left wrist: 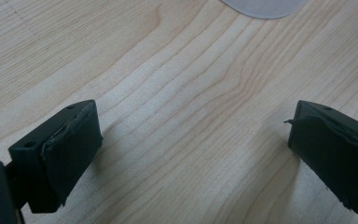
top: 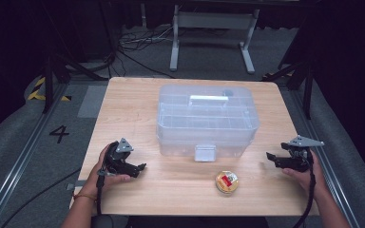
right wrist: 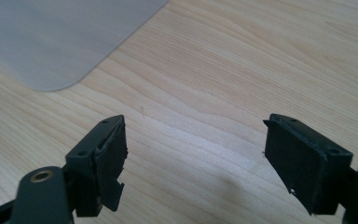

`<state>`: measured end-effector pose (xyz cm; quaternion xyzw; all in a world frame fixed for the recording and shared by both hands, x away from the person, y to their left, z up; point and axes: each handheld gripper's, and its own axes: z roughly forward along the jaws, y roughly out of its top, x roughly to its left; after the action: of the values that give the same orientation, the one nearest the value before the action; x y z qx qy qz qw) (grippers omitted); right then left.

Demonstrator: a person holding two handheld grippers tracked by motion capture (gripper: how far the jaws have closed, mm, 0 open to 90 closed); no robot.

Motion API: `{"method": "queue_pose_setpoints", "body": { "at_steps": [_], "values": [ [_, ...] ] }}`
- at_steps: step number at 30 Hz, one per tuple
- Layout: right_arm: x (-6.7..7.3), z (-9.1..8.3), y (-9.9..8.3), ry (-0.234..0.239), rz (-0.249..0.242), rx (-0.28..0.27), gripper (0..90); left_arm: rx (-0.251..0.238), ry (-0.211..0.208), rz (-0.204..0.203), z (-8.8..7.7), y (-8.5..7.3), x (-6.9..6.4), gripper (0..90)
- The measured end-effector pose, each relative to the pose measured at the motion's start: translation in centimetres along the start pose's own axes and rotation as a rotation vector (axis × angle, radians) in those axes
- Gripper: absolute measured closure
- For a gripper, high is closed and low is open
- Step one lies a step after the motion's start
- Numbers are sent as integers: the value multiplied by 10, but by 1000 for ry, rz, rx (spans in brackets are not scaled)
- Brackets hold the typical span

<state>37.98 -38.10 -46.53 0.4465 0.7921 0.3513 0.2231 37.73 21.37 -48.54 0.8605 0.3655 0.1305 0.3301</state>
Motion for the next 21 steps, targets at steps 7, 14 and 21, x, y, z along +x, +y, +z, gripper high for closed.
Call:
{"method": "queue_pose_setpoints", "body": {
  "at_steps": [7,14,21],
  "values": [
    [6,-7,6,2,-12,-26,224,0,0,0,0,0,0,31],
    [10,-15,13,6,-27,-57,236,0,0,0,0,0,0,31],
    [12,-22,18,-1,-43,-74,243,-1,0,1,0,0,0,31]
  ]
}}
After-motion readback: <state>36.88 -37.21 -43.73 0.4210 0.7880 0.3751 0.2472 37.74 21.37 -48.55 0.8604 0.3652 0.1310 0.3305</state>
